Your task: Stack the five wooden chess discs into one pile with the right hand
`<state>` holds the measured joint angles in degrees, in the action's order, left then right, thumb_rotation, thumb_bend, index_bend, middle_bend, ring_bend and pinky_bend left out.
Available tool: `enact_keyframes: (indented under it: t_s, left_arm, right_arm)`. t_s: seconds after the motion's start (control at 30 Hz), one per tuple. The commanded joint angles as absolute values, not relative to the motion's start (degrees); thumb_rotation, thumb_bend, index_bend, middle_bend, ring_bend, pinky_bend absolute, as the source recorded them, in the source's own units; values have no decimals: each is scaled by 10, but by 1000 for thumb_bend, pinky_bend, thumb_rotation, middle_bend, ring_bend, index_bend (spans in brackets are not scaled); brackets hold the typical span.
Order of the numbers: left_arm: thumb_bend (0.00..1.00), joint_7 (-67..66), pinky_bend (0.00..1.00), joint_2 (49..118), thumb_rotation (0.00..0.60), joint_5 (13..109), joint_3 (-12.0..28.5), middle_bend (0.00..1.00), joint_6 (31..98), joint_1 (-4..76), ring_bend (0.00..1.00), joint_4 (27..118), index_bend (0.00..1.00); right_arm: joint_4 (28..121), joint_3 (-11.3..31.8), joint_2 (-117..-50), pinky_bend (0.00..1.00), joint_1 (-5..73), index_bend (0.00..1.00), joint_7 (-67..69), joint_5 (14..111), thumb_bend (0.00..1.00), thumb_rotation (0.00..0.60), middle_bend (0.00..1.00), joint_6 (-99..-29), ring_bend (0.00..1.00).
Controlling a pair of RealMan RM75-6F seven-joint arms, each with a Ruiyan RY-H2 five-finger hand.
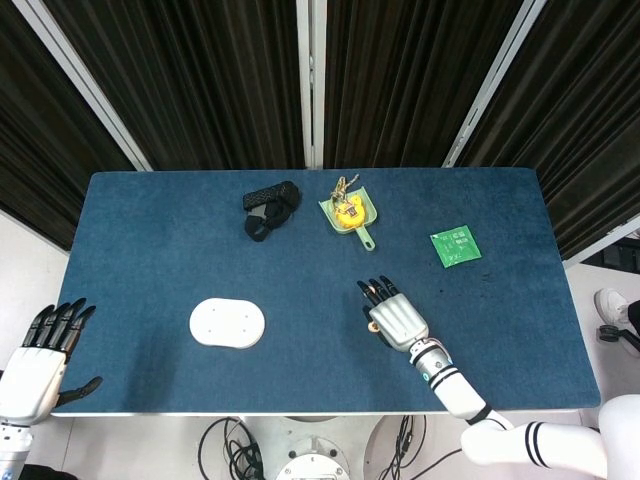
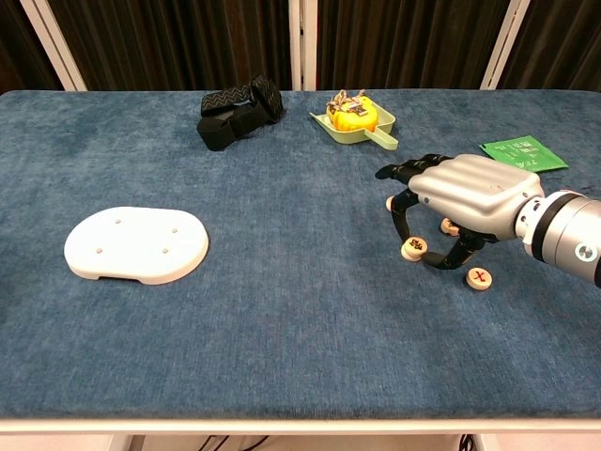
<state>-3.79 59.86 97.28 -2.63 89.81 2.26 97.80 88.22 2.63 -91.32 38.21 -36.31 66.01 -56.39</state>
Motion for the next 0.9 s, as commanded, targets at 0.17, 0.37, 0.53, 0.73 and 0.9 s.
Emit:
enact_keyframes:
  t_s: [0.17, 0.37, 0.53, 0.73, 0.9]
  left_arm:
    - [60, -40, 0, 599, 600, 972, -27, 0, 895, 24, 0, 979, 0]
    - [59, -40, 0, 599, 600, 972, -27, 0, 895, 24, 0, 978, 0]
    - [60, -41, 0, 599, 600, 974, -27, 0, 897, 23, 0, 979, 0]
    - [60, -41, 0, 599, 600, 985, -28, 0, 906, 21, 0, 978, 0]
    - [61, -44, 0, 603, 600, 998, -30, 0, 914, 20, 0, 975, 0]
  right_arm:
    - [885, 26, -910, 0, 383, 404, -361, 660, 269, 600, 12, -563, 0]
    - [889, 26, -906, 0, 383, 377, -359, 661, 268, 600, 10, -564, 0]
    - [902, 27, -895, 0, 379, 371, -356, 670, 268, 600, 9, -575, 0]
    - [935, 20, -860, 0, 362, 363, -344, 693, 263, 600, 8, -605, 0]
    - [962, -8, -823, 0, 334, 363, -333, 726, 251, 600, 5, -634, 0]
